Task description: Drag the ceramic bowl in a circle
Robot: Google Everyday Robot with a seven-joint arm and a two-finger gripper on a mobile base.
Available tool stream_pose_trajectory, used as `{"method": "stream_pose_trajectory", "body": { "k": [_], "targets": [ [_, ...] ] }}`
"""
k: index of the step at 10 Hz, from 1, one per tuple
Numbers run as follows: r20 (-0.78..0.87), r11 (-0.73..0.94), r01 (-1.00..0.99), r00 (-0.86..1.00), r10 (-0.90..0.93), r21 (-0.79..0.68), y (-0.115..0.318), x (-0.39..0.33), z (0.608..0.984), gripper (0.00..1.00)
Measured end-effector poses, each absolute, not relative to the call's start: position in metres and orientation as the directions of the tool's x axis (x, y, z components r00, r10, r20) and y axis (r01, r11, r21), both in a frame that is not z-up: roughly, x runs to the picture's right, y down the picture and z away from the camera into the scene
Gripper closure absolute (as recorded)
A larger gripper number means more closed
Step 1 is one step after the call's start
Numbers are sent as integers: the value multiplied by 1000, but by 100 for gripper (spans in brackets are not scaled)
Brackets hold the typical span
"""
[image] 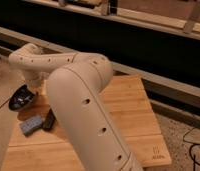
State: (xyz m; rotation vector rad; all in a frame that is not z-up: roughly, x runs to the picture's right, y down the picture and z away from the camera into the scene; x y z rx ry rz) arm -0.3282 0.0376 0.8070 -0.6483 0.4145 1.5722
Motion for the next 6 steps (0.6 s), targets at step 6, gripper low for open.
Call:
{"method": "stream_pose_trajectory", "body": {
  "k": [6],
  "targets": [
    [-656,-258,-964,-236,717,65,44,-229,813,100]
  ]
}}
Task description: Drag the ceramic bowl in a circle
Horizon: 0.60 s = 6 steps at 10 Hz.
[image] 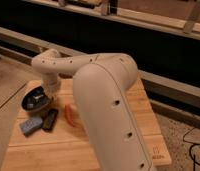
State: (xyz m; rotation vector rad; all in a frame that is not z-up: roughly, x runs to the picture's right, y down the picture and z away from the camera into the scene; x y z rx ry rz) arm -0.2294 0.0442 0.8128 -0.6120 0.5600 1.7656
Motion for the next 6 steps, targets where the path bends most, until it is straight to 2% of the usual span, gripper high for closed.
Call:
{"method": "stream_pose_trajectory", "body": {
  "k": [3,6],
  "targets": [
    [-646,-288,-943,-324,691,165,38,-191,820,100],
    [-635,-271,-941,-336,695,202,22,-184,847,100]
  ]
}}
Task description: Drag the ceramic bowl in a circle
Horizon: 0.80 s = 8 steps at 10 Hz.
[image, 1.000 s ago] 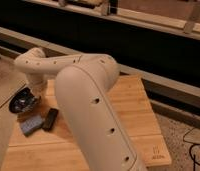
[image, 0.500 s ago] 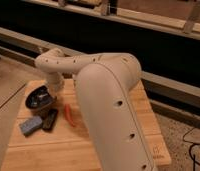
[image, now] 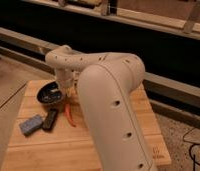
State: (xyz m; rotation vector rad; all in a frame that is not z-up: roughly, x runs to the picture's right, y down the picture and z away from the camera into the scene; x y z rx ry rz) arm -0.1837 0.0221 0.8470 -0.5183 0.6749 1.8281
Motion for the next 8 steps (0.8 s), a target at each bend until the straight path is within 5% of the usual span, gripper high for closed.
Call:
{"method": "stream_pose_trajectory", "body": {
  "k": [8],
  "targets": [
    [-597,-195,-973,-229,769,122,-23,-229,877,100]
  ]
}}
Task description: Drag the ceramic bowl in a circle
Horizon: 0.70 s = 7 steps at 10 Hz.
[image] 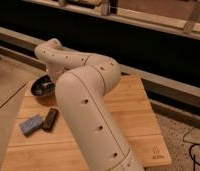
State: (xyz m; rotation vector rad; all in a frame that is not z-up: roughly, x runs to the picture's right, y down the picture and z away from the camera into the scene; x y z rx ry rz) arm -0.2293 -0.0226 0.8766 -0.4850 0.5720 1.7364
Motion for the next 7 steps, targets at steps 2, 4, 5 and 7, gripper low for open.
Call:
{"method": "stream_pose_trajectory", "body": {
  "k": [2,4,5,7],
  "targets": [
    [-598,-194,-973,-228,768,122,-22,-230,876,93],
    [-598,-195,-973,-229,768,123,-22,-229,876,74],
    [-598,-196,-973,-230,768,123,-22,-229,877,64],
    [-598,-196,-973,-231,768,123,-22,-228,877,44]
  ]
}}
